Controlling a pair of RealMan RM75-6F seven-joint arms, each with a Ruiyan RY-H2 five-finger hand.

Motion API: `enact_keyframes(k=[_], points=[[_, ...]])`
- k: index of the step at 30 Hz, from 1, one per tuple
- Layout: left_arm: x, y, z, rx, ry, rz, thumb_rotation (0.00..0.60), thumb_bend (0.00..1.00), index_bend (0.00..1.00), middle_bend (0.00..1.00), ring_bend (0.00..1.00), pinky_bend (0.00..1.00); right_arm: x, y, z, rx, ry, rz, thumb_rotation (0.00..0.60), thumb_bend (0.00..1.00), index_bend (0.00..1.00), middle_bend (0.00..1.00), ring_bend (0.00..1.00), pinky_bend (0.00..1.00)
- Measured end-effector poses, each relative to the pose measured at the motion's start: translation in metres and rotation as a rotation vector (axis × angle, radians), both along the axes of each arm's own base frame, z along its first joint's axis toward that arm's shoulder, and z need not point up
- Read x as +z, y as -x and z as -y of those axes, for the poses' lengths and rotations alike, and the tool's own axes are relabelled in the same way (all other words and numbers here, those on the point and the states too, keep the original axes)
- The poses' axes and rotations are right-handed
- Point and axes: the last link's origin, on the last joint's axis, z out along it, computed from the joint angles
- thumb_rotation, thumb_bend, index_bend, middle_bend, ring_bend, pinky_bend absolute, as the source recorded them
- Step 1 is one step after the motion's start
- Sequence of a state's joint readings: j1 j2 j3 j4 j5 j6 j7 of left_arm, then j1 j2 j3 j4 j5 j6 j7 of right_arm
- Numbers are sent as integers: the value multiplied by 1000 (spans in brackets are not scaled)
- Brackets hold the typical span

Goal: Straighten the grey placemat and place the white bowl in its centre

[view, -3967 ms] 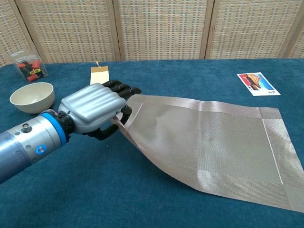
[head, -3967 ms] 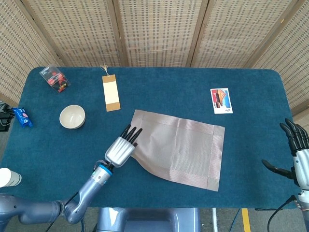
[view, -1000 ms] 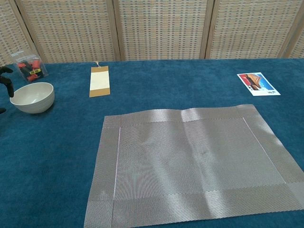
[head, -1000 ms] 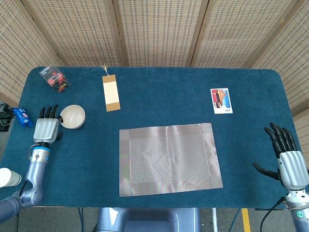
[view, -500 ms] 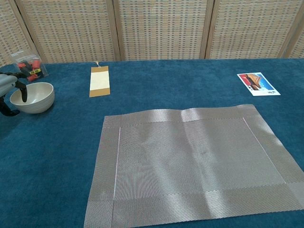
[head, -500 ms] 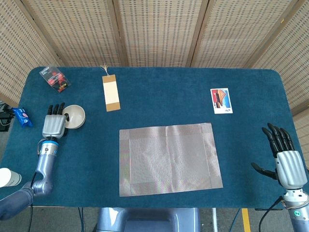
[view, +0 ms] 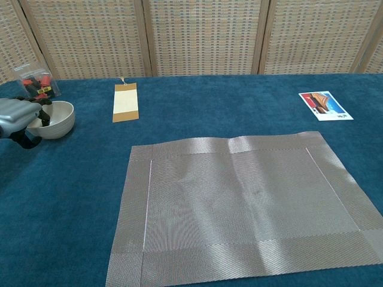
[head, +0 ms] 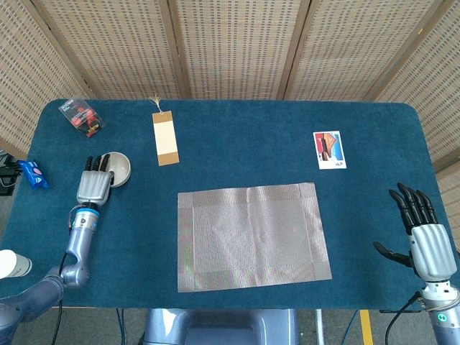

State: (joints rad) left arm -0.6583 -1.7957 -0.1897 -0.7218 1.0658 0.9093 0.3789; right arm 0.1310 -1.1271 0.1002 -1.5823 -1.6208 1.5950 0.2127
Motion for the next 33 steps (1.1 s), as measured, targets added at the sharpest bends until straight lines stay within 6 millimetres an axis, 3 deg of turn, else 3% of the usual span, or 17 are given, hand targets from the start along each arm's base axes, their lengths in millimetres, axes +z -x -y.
enact_keyframes(k=[13,33], points=[[5,-19,6,-113,-49,36,600,662,811,0,0,0,1,-2,-2,12,-7,12,600,122,73,0,0,0],[-4,-97,31,-384,-38,141,600,662,829,0,0,0,5,-3,-4,29,-6,29,600,123,73,0,0,0]])
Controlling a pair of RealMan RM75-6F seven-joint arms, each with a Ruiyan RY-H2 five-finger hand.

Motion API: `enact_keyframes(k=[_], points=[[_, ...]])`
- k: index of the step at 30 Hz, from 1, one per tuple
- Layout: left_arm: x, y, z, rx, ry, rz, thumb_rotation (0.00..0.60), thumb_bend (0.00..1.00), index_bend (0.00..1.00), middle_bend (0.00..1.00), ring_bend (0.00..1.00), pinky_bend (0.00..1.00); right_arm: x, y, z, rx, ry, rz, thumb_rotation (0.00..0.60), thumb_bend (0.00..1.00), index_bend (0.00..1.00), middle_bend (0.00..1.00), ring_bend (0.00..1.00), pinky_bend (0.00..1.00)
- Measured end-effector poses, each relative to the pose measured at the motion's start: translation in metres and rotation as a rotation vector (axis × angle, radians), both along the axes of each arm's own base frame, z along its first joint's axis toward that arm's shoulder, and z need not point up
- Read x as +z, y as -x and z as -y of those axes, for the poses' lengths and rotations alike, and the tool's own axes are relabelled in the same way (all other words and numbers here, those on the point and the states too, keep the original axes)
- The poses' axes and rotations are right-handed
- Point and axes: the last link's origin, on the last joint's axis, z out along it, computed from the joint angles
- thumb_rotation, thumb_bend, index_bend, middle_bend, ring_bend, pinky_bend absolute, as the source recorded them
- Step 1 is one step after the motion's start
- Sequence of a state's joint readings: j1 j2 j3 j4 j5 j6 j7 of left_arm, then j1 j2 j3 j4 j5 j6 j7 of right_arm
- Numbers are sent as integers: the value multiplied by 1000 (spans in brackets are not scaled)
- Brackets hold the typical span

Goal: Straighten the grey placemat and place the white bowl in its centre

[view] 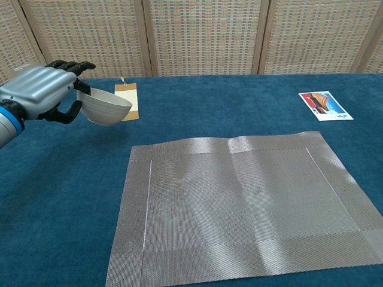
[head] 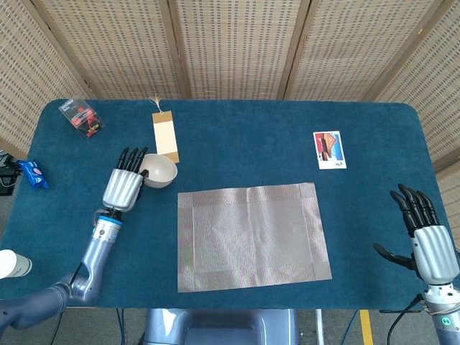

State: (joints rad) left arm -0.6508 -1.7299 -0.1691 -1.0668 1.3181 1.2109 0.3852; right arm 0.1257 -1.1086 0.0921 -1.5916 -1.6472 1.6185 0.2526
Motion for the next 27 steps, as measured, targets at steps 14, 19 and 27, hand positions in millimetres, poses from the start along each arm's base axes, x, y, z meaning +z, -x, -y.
enact_keyframes(k=[14,19,27], points=[[-46,-86,29,-225,111,74,600,661,828,0,0,0,3,0,0,0,1,10,600,123,73,0,0,0],[-68,-113,41,-285,161,85,600,659,828,0,0,0,5,1,0,0,6,16,600,123,73,0,0,0],[-99,-136,49,-376,171,72,600,655,823,0,0,0,6,2,1,-2,7,22,600,122,73,0,0,0]])
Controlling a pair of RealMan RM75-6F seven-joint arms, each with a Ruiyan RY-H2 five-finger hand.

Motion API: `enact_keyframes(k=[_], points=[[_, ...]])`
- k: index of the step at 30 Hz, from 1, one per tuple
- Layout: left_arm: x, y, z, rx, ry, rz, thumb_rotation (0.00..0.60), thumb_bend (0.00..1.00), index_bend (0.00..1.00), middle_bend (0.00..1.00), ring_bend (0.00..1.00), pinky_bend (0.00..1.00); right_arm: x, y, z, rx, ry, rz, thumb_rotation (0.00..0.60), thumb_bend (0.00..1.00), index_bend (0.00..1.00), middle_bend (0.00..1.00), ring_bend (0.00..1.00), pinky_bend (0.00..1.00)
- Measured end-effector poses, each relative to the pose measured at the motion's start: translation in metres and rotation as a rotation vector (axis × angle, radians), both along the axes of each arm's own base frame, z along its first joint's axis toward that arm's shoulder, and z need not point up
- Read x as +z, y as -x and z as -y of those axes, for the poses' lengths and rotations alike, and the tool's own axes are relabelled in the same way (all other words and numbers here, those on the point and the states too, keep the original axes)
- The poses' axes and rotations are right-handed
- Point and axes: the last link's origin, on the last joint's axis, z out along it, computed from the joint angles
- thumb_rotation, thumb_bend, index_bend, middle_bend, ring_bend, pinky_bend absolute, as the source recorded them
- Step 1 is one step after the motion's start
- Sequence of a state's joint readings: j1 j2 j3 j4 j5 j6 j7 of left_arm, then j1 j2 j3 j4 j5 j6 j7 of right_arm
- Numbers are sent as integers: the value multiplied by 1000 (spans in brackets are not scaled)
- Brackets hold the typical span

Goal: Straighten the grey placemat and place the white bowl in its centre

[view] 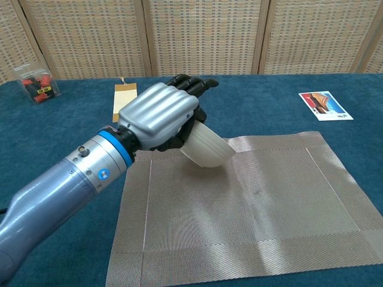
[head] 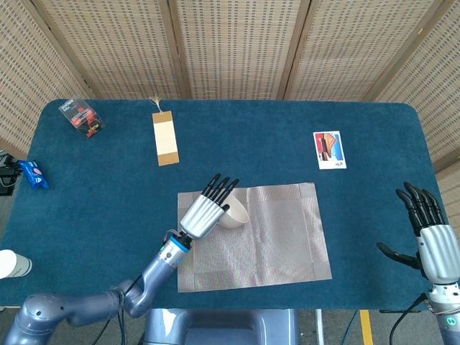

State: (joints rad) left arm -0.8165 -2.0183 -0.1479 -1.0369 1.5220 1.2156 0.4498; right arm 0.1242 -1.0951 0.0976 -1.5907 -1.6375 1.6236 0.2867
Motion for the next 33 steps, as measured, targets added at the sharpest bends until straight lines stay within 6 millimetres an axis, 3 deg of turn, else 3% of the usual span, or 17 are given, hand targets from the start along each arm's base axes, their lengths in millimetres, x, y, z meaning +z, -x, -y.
enact_keyframes(k=[6,8,9,12,16,20,23,33], points=[[-23,-8,3,-81,-30,-8,600,643,817,0,0,0,-1,0,0,0,-4,-1,600,123,73,0,0,0],[-31,-9,5,-107,-37,-13,600,593,777,0,0,0,0,0,0,0,-2,0,600,123,73,0,0,0],[-35,-10,7,-116,-35,-14,600,557,740,0,0,0,0,0,0,0,-1,0,600,123,73,0,0,0],[-45,-8,14,-138,-12,-15,600,371,505,0,0,0,1,0,0,0,2,2,600,122,73,0,0,0],[-49,3,21,-146,20,-30,600,253,307,0,0,0,2,1,0,-2,5,2,600,123,73,0,0,0],[-40,21,18,-126,25,-50,600,207,161,0,0,0,0,1,0,-1,2,-3,600,123,73,0,0,0],[-30,32,19,-101,32,-48,600,199,109,0,0,0,-2,0,-1,1,-3,-12,600,123,73,0,0,0],[20,63,27,25,43,4,600,199,86,0,0,0,-7,-2,-2,2,-3,-29,600,123,73,0,0,0]])
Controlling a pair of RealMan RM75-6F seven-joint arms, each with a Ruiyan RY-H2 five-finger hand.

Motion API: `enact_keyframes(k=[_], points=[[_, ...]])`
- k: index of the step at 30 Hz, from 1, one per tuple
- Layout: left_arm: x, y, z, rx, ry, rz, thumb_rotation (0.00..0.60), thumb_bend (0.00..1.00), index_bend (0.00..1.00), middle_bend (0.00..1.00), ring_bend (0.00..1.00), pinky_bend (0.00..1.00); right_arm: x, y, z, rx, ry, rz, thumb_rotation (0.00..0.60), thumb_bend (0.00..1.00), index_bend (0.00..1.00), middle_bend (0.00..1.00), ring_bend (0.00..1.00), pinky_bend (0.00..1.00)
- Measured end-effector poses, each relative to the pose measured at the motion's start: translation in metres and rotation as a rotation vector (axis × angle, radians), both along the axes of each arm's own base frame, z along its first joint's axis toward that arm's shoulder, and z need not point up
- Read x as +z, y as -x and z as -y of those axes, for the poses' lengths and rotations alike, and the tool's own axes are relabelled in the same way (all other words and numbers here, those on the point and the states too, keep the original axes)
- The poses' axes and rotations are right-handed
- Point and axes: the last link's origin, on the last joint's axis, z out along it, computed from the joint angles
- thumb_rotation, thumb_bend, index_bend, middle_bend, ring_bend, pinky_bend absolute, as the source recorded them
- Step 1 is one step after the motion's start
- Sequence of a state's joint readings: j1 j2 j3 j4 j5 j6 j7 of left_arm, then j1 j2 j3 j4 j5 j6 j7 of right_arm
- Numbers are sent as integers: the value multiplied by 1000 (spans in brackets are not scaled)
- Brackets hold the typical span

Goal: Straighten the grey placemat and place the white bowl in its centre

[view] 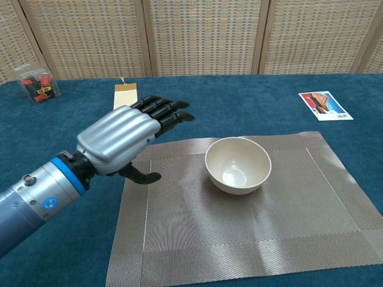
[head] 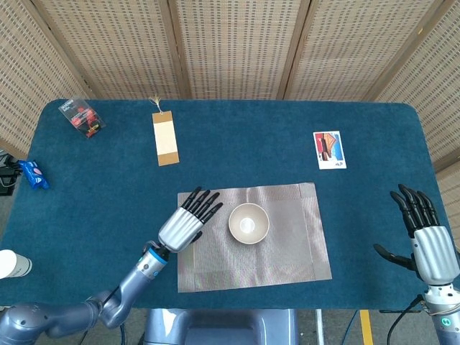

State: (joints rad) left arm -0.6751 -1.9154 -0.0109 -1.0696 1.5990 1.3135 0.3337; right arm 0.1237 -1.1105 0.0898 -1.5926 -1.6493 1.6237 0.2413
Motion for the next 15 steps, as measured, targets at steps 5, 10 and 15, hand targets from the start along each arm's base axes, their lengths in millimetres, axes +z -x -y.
enact_keyframes(k=[5,10,15], points=[[36,22,4,85,-41,21,600,199,81,0,0,0,0,0,0,-5,3,-6,600,123,73,0,0,0],[75,52,10,179,-126,12,600,197,43,0,0,0,-1,1,0,-18,1,-14,600,123,72,0,0,0],[115,83,24,307,-211,-35,600,193,5,0,0,0,-3,5,3,-49,-16,-26,600,118,57,0,0,0]])
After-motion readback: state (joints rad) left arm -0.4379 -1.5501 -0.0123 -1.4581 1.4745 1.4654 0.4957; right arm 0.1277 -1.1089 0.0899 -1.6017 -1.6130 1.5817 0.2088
